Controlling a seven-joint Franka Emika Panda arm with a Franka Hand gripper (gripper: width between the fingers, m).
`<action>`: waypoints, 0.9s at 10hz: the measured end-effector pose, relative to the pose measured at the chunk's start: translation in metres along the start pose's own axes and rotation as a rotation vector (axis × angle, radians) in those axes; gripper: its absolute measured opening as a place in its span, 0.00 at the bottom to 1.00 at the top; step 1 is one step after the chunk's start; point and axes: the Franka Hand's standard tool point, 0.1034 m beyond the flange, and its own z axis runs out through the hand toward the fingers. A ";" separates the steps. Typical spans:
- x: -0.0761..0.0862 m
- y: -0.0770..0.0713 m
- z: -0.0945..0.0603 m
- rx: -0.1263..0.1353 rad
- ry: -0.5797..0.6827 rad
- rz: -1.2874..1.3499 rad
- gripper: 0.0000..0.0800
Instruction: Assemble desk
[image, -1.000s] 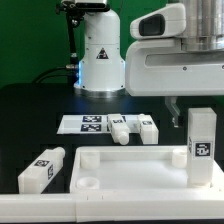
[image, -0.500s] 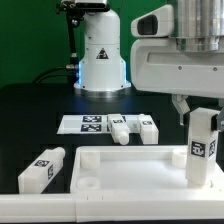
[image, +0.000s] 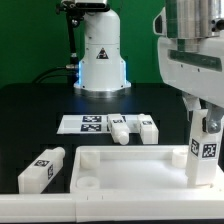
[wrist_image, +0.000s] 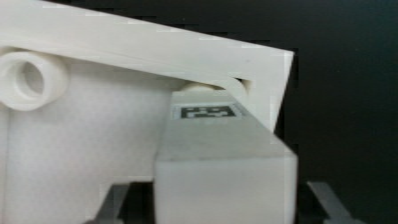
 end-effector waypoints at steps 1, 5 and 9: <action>0.002 0.000 -0.001 -0.003 0.003 -0.079 0.36; -0.002 0.000 -0.001 -0.019 -0.013 -0.652 0.77; -0.009 -0.003 0.000 -0.018 0.025 -1.281 0.81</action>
Offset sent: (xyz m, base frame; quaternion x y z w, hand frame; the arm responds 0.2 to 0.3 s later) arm -0.0009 0.0228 0.0013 -0.0461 -0.0356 -0.4389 0.8967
